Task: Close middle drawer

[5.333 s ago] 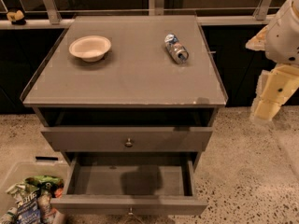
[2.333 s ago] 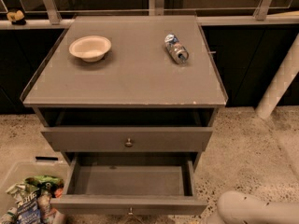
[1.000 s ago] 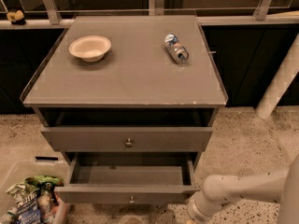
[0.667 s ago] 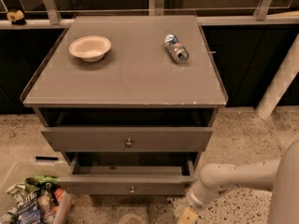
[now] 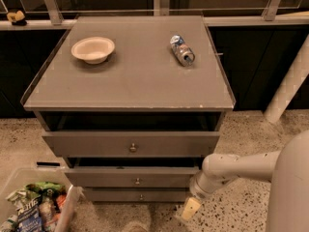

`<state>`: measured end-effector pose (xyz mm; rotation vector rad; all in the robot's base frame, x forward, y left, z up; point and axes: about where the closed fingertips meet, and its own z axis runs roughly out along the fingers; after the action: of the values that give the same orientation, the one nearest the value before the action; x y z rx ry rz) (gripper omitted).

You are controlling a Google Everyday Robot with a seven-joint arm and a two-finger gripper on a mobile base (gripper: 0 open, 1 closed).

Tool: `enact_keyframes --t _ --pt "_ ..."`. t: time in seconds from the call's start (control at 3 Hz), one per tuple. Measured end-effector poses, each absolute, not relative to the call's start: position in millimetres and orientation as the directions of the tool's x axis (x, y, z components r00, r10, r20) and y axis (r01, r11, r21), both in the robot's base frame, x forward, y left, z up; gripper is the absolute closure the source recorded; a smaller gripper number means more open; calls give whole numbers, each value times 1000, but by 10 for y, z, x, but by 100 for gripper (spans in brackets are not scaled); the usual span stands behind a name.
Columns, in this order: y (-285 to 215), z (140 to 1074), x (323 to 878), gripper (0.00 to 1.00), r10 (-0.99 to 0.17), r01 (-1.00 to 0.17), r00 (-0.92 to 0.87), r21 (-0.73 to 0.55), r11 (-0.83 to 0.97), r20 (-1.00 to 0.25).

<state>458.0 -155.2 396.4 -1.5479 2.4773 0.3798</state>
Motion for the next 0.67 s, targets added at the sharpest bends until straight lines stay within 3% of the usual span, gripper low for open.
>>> enact_keyframes --t 0.67 --pt "-1620 4034 4772 0 -852 -899 -433 74 431 -294"
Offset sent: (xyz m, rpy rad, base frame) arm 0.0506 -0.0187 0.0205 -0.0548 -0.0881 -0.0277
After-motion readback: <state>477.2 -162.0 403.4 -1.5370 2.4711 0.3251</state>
